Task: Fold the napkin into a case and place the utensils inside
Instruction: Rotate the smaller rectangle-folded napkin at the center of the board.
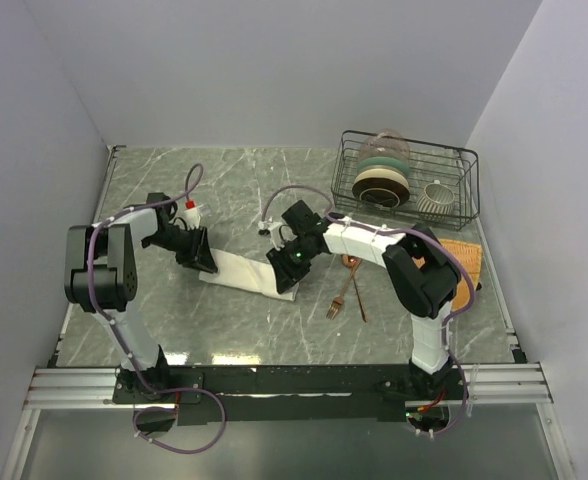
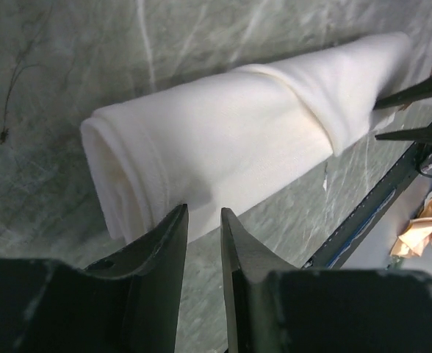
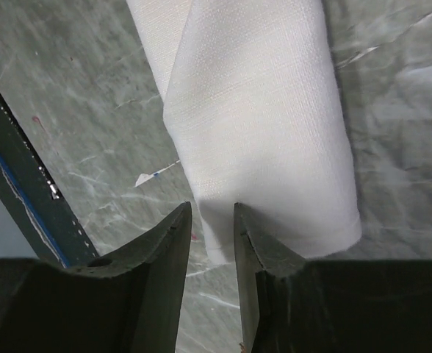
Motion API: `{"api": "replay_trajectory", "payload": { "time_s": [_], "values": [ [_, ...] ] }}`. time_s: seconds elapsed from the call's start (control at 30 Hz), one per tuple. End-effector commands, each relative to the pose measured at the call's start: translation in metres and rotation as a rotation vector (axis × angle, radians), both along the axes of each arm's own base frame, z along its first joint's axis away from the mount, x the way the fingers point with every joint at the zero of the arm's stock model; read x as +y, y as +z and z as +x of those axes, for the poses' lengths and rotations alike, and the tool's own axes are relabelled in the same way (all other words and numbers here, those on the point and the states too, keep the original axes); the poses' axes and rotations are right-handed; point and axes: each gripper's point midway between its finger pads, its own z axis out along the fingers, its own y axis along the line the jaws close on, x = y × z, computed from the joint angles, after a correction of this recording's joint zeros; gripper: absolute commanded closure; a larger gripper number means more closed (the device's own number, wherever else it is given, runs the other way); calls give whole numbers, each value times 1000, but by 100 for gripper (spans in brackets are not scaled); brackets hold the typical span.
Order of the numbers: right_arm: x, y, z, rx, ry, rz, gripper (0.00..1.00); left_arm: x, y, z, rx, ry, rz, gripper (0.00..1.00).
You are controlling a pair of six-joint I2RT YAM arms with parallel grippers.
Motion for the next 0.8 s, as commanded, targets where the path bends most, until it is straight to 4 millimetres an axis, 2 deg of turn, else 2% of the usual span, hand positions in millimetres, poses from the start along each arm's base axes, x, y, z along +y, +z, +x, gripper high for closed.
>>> {"api": "replay_trajectory", "payload": {
  "time_s": [0.0, 0.13, 0.23, 0.27, 0.3, 0.37, 0.4, 0.43, 0.5, 0.57, 0.67, 0.73, 0.77],
  "values": [
    [17, -11, -15, 24, 17, 2, 62, 4, -4, 17, 1, 27, 31, 70],
    [36, -11, -21, 42, 16, 23, 60, 7, -8, 34, -33, 30, 54, 67],
    [50, 0, -27, 50, 29, 57, 55, 6, -14, 50, -62, 7, 85, 65],
    [56, 7, -26, 47, 35, 78, 51, 5, -16, 59, -75, -4, 93, 64],
    [59, 14, -26, 49, 33, 97, 43, 3, -16, 64, -87, -21, 97, 61],
    [64, 37, -24, 44, 48, 153, 36, 0, -8, 75, -114, -55, 72, 58],
    [58, 43, -20, 37, 50, 157, 32, -1, -1, 78, -127, -65, 65, 56],
    [48, 56, -7, 17, 26, 179, 30, -2, 6, 80, -155, -87, 56, 55],
    [31, 69, 4, 8, 3, 178, 29, 0, 33, 82, -210, -95, 48, 54],
    [13, 71, 22, -20, -35, 152, 28, 5, 55, 80, -243, -68, 34, 54],
    [6, 64, 39, -77, -60, 107, 28, 20, 58, 69, -206, -19, 78, 56],
    [10, 55, 43, -56, -82, 94, 28, 26, 54, 63, -193, -6, 115, 57],
    [14, 57, 48, -59, -94, 99, 28, 30, 49, 56, -181, -4, 143, 57]
  ]
}}
